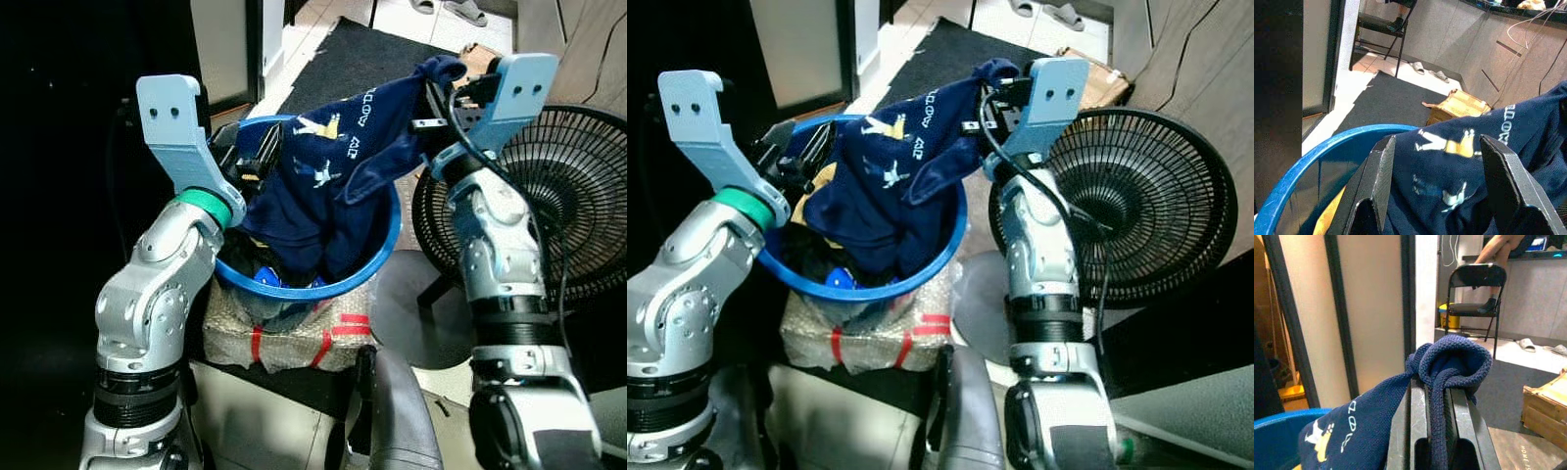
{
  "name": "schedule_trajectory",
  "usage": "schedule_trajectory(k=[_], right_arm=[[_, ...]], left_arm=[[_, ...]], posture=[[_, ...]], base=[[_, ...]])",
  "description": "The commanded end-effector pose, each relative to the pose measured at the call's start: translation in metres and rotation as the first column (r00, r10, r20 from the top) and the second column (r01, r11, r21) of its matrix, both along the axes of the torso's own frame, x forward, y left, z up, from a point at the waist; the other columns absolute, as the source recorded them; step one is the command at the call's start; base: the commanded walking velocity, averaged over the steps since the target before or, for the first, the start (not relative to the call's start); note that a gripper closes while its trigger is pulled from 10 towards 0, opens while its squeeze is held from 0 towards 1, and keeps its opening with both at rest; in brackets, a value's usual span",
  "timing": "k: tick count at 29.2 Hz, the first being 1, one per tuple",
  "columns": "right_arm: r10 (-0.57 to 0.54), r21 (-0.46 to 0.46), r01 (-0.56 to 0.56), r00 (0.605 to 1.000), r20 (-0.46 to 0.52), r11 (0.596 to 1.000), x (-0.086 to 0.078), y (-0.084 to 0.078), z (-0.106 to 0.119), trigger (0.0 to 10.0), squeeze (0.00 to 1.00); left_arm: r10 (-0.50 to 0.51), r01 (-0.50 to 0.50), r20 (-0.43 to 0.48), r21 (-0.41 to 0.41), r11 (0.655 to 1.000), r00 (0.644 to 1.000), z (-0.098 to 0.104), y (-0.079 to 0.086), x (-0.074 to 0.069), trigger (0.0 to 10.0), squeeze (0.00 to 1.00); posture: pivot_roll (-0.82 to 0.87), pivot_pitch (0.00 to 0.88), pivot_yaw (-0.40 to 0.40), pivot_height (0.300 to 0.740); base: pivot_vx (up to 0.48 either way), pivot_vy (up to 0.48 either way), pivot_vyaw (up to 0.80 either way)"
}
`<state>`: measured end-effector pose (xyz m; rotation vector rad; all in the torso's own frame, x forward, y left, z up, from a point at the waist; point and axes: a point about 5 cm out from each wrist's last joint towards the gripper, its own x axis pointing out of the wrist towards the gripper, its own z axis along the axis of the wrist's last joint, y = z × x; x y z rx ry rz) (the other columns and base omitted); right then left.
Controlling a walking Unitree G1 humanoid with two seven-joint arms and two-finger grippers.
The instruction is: Clothes washing
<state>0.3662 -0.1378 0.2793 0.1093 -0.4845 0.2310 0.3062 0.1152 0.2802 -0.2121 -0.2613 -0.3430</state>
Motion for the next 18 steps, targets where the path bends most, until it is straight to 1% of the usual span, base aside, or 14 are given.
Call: schedule_trajectory(k=[1,3,4,10,12,18], right_arm=[[-0.012,0.001,0.012,1.0,-0.007,1.0,-0.0034,0.0002,-0.0037,10.0,0.0],[-0.01,0.003,0.01,1.0,-0.012,1.0,-0.0038,0.0012,-0.0052,10.0,0.0],[-0.009,0.005,0.009,1.0,-0.019,1.0,-0.0046,0.0024,-0.0072,10.0,0.0],[-0.008,0.004,0.008,1.0,-0.026,1.0,-0.0055,0.0035,-0.0093,10.0,0.0],[-0.01,0.004,0.01,1.0,-0.03,1.0,-0.0064,0.0037,-0.0094,10.0,0.0],[-0.012,0.003,0.012,0.999,-0.034,1.0,-0.0072,0.004,-0.0099,10.0,0.0]], left_arm=[[-0.008,0.008,0.01,0.004,1.0,1.0,-0.0017,-0.0032,-0.0025,10.0,0.0],[-0.004,0.004,0.007,0.005,1.0,1.0,-0.0027,-0.0027,-0.0022,10.0,0.0],[0.0,0.0,0.005,0.006,1.0,1.0,-0.0037,-0.0023,-0.0018,10.0,0.0],[0.001,-0.001,0.001,0.006,1.0,1.0,-0.0044,-0.0022,-0.001,10.0,0.0],[0.002,-0.002,0.0,0.005,1.0,1.0,-0.0047,-0.0021,-0.0006,10.0,0.0],[0.004,-0.004,-0.001,0.005,1.0,1.0,-0.005,-0.002,-0.0003,10.0,0.0]], posture=[[0.07,0.102,-0.05,0.446],[0.07,0.1,-0.049,0.451],[0.07,0.1,-0.049,0.461],[0.07,0.099,-0.049,0.486],[0.07,0.099,-0.049,0.501],[0.07,0.099,-0.049,0.521]], base=[[0.0,0.0,0.0],[0.0,0.0,0.0],[0.0,0.0,0.0],[0.0,0.0,0.0],[0.0,0.0,0.0],[0.0,0.0,0.0]])
